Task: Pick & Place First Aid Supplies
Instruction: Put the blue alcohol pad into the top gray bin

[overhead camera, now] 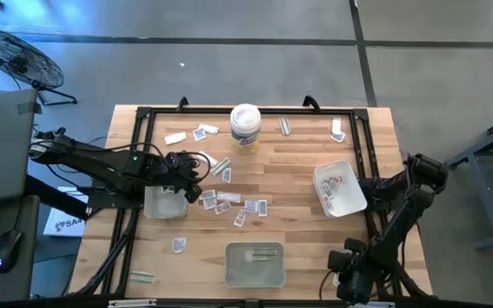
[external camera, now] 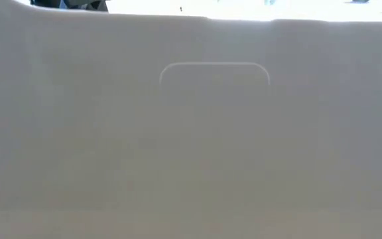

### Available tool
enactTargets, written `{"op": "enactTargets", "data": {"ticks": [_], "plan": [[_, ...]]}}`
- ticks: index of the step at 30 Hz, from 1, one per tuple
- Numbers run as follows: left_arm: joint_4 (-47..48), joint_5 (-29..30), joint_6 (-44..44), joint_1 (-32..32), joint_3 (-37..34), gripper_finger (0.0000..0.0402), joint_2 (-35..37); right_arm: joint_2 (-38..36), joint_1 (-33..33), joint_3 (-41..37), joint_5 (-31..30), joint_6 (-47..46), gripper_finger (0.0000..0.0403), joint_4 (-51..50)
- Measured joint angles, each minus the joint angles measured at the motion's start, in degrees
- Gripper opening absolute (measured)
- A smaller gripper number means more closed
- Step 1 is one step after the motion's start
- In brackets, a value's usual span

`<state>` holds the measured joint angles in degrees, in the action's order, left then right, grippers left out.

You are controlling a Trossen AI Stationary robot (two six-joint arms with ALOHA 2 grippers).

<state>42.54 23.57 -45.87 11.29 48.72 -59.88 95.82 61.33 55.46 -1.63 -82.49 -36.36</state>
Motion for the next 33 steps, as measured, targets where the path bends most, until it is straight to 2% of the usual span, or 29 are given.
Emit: {"op": "enactTargets", "data": {"ticks": [3, 10, 20, 33], "plan": [[-1.96, 0.03, -0.04, 0.0, -0.79, 0.0115, 0.0, 1.58, -0.03, 0.0, 1.13, -0.25, 0.0108, -0.7], [-5.08, 0.2, -0.04, 0.0, -1.69, 0.0115, -0.57, 2.9, -0.23, -0.02, -0.57, 0.95, 0.0105, -1.02], [-5.62, 1.08, -0.73, -0.02, -1.71, 0.0115, -3.77, 5.84, -0.23, 0.21, 0.7, 7.45, 0.0077, -0.11], [-8.08, 4.32, -0.55, -0.02, -1.71, 0.0115, -4.68, 4.12, -3.68, -0.04, 1.63, 8.01, 0.0003, -3.62]]}}
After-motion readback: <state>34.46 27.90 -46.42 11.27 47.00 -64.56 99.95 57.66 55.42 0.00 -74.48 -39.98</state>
